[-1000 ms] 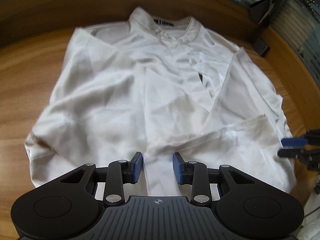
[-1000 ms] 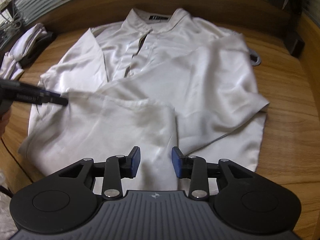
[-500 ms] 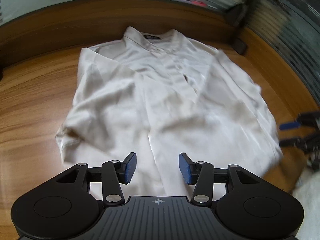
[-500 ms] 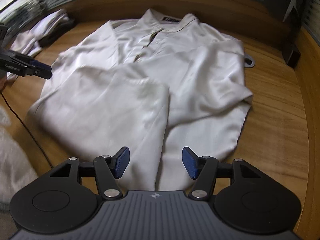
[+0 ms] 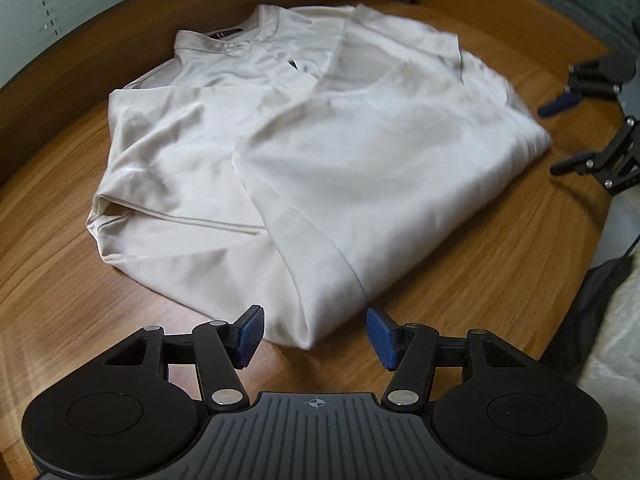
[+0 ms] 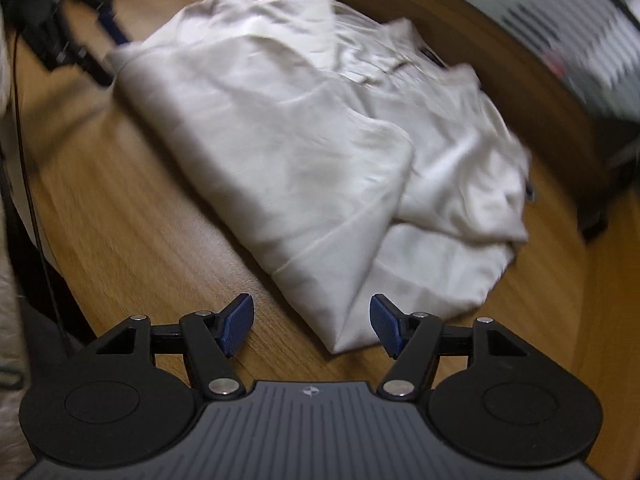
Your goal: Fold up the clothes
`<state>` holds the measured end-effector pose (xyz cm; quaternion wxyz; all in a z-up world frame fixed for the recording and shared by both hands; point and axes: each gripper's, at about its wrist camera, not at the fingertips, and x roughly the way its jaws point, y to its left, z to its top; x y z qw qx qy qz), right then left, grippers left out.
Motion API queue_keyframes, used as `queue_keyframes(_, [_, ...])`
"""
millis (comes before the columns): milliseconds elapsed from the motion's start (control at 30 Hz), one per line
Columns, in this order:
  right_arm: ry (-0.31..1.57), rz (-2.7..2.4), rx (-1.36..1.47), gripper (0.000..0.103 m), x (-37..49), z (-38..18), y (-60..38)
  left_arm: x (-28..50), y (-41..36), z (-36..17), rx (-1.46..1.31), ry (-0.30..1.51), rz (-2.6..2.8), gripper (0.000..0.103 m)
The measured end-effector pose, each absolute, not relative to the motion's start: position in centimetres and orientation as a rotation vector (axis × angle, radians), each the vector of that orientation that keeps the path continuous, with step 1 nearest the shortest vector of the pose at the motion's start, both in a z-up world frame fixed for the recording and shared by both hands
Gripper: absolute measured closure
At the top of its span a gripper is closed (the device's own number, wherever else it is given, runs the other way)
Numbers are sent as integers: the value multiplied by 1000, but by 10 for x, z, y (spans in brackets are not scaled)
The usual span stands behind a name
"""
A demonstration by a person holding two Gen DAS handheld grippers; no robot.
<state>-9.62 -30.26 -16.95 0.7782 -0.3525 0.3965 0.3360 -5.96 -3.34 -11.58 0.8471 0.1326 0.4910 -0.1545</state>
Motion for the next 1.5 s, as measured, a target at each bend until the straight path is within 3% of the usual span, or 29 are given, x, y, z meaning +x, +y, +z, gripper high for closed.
queue_keyframes(433, [588,743,-1151,33,-110,-185,-279,-56,-51,-124,479,1009,-292,44])
queue_keyframes(533, [578,757,-1159,33,-108,-185,-280,-49,-52,-123,485,1025,-320,57])
queue_keyframes(600, [569,769,-1163,35,-107,-185,-282,-46,-53,-122,476,1039,-353,76])
queue_keyframes(800, [636,771,-1115,66,-107,-187,-288,-49,-50,-117,470,1015,-370,89])
queue_keyframes(833, [655,771,-1106,84,-107,-188,-288,-50,-48,-115,461,1009,-371,90])
queue_keyframes(900, [702,781,-1080,99,-106,-188,-288,-49,-46,-111,443,1006,-375,93])
queue_keyframes(1500, [740,791,-972,100,-61,-90,-289,3,-12,-28,259,979,-410,97])
